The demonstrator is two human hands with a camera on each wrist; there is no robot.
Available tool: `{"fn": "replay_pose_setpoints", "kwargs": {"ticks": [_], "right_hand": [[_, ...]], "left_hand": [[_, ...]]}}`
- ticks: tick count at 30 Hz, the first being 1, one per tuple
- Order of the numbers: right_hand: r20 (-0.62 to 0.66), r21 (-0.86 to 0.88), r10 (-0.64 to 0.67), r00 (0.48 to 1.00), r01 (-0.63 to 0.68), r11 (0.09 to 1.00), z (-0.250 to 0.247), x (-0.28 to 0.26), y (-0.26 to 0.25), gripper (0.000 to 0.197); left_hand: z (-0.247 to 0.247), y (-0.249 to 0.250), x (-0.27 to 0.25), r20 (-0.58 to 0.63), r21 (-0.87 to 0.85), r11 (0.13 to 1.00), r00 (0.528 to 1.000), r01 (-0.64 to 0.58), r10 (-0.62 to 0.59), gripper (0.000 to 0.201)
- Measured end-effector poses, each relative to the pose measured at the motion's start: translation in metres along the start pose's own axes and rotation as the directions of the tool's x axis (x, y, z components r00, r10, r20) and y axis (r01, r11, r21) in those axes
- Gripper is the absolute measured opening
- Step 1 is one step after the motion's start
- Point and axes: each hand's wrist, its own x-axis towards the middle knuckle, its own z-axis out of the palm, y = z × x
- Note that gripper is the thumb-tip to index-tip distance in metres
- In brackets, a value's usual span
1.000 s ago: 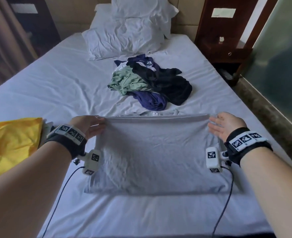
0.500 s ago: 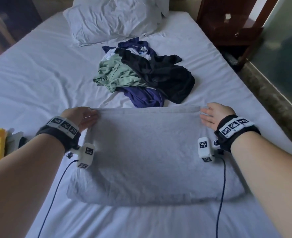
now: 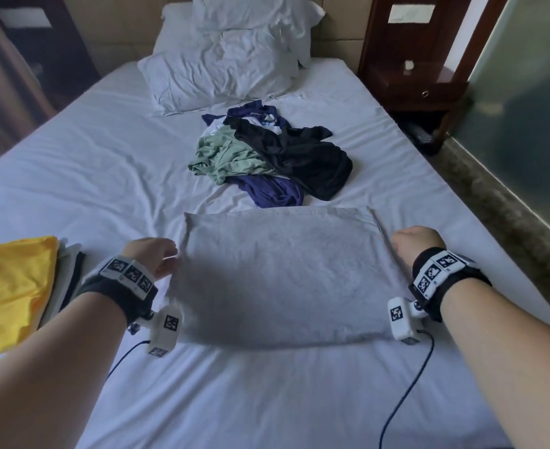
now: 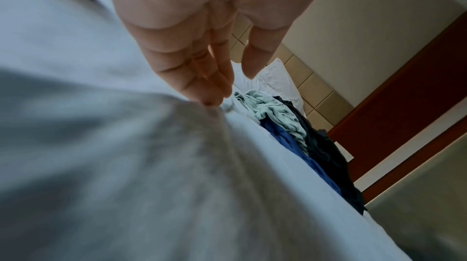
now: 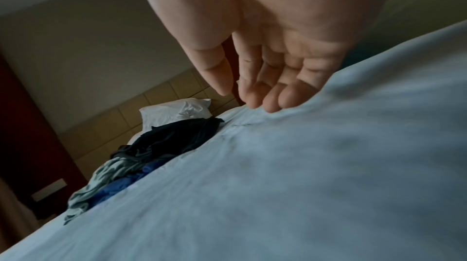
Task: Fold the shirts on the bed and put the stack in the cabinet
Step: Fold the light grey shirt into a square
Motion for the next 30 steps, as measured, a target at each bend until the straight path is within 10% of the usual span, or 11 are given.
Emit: {"fn": "replay_pose_setpoints", "kwargs": {"ticks": [9,17,30], "right_hand": [[0.233,0.246,0.171,0.957,-0.228,0.942,-0.025,-0.053,0.087,0.034],[0.232,0.469,0.041,0.972,-0.149,0.871,-0.023,-0.097,0.1,0.004],[0.278,0.655,-0.028,0.96,-0.168,0.737,-0.025,-0.105,0.113,0.018]], "left_hand": [[-0.053,-0.078,-0.036,0.055,0.249,0.958,0.986,0.141,-0.159,0.04],[-0.05,-0.09,-0.097,0.159,-0.016,0.996,0.984,0.087,-0.084,0.028],[-0.055,-0.108,-0.104,0.29,-0.262,0.957,0.956,0.123,-0.044,0.024]]}}
